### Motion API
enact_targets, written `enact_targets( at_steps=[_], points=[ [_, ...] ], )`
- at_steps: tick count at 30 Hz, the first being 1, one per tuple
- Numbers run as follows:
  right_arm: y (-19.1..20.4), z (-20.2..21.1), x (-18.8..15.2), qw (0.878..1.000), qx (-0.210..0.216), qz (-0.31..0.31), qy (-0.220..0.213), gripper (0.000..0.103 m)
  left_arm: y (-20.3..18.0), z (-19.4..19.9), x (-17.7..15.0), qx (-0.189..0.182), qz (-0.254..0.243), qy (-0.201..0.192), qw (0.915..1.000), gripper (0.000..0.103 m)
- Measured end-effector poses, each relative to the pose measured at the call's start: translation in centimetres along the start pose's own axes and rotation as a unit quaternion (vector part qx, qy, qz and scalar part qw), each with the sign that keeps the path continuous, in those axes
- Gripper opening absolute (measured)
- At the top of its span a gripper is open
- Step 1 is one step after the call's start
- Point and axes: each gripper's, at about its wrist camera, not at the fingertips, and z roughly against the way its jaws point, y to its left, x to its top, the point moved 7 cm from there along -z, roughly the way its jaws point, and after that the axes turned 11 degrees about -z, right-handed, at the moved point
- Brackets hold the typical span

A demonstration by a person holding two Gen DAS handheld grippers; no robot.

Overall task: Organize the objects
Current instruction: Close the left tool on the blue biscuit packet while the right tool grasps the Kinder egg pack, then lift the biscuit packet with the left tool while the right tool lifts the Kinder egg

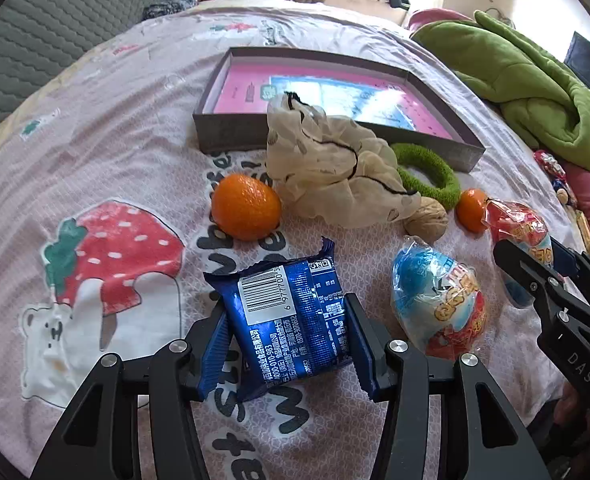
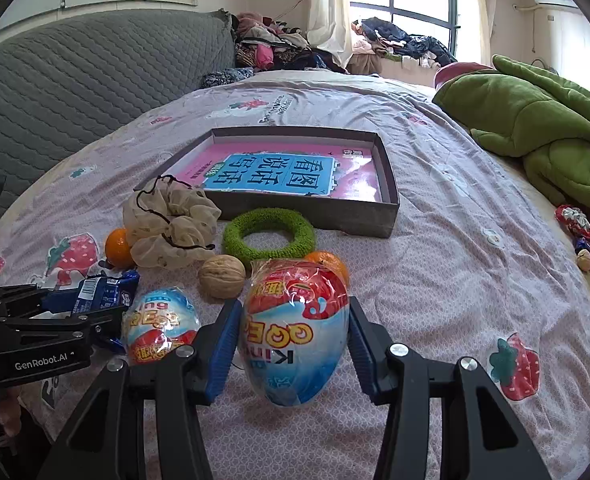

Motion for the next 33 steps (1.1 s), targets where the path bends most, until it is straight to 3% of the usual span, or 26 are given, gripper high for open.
enact_targets(
  at_steps=[13, 22, 33],
  points=[
    [0.3, 1.6, 0.9, 1.0, 0.014, -0.005, -0.027, 0.051, 0.4, 2.9, 1.1, 0.016, -0.008, -0.042, 0.999, 0.055],
    [1.4, 3.5, 1.9, 0.998, 0.028, 0.005, -0.057, 0.051, -0.3, 4.4, 1.9, 0.0, -0.011, -0.067, 0.9977, 0.055],
    [2.8, 5.6, 3.7, 0.996, 0.043, 0.013, -0.082, 0.051, -1.2, 6.7, 4.0, 0.007, -0.027, -0.096, 0.995, 0.055]
  ],
)
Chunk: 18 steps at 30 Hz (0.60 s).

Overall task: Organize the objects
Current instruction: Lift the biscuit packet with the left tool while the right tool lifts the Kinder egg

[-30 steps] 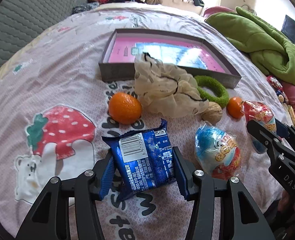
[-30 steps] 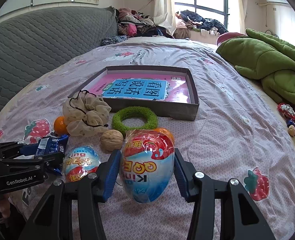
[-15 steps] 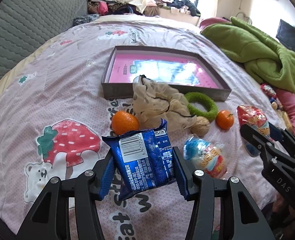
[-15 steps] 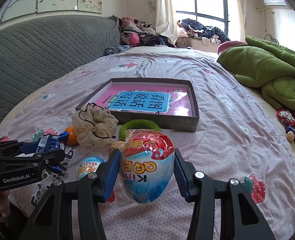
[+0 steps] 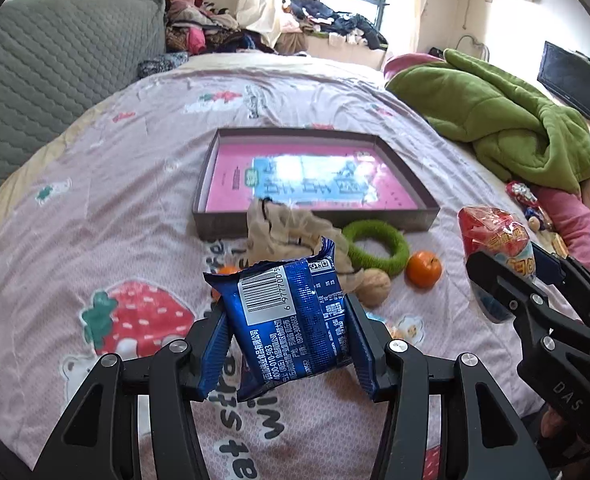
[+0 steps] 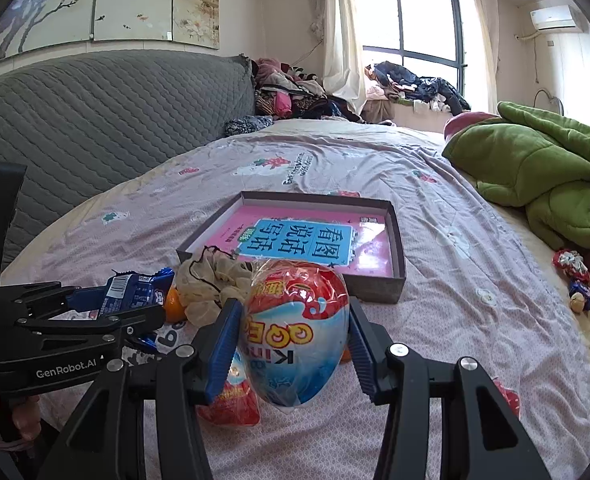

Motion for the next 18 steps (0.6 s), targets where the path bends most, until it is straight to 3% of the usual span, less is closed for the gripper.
enact_targets(
  at_steps=[18],
  points=[
    [1.1, 2.0, 6.7, 0.998, 0.017, 0.005, -0.064, 0.051, 1.7, 2.0, 4.7, 0.038, -0.009, -0.037, 0.9985, 0.055]
  ],
)
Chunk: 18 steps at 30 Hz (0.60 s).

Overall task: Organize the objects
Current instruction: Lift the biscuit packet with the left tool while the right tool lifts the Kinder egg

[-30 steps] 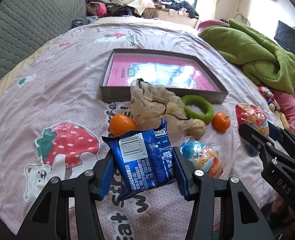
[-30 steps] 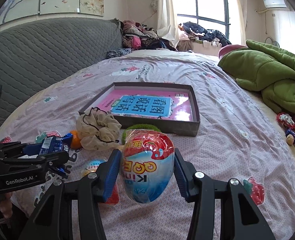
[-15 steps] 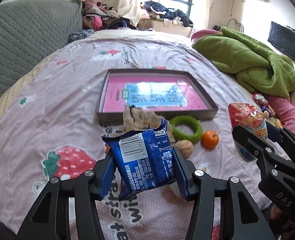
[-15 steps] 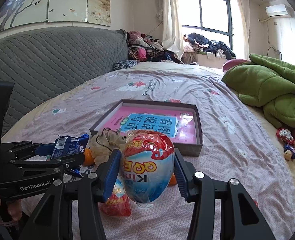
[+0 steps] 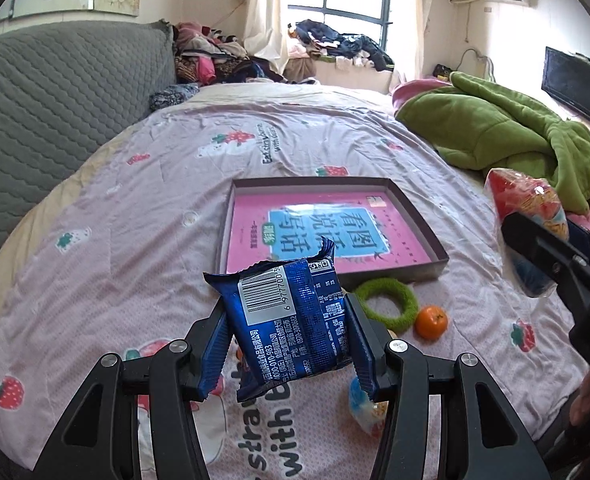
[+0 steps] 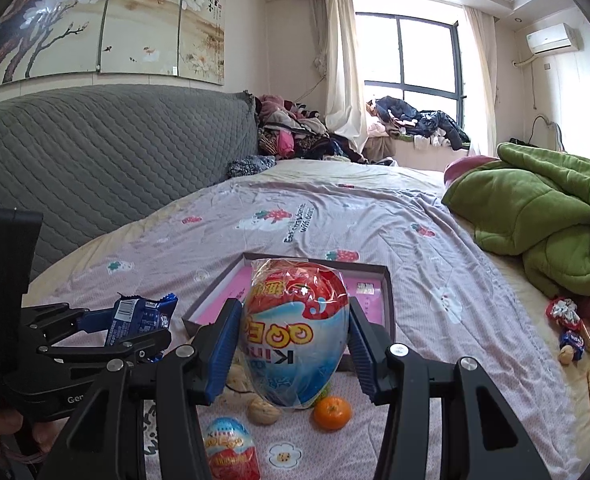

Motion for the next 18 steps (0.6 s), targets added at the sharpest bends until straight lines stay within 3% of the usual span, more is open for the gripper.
enact_targets(
  at_steps=[18],
  points=[
    [-0.1, -0.8, 3.9, 0.999, 0.028, 0.012, -0.023, 0.051, -0.2, -0.8, 4.3, 0.019, -0.009, -0.019, 0.9996, 0.055]
  ],
)
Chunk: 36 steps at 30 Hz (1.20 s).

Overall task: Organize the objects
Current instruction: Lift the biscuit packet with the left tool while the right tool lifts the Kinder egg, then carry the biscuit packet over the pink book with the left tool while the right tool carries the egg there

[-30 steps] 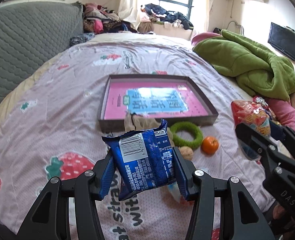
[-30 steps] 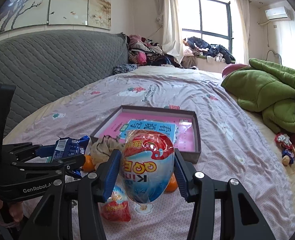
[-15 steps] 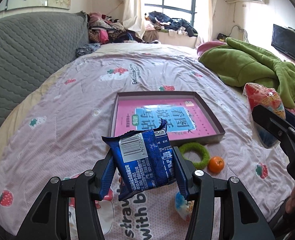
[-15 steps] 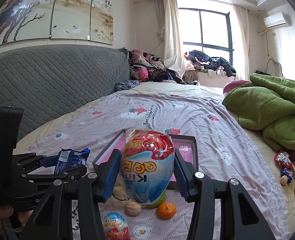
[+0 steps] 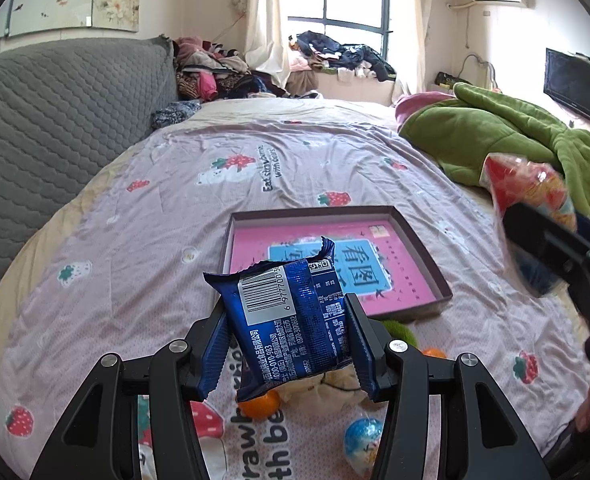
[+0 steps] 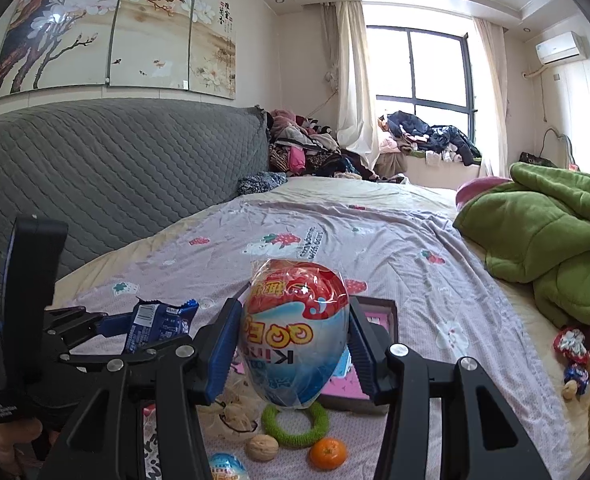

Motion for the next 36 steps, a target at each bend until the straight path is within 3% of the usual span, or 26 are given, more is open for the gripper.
enact_targets(
  at_steps=[7, 36],
  points=[
    [-0.6, 0.0, 1.4, 1.0, -0.001, 0.006, -0.016, 0.051, 0.3, -1.0, 1.1, 0.006, -0.002, -0.003, 1.0, 0.055],
    [-2.4, -3.9, 2.8, 1.0, -0.007, 0.018, -0.002, 0.051, 1.0, -3.1, 6.1, 0.018, -0.001, -0.024, 0.9996, 0.055]
  ],
)
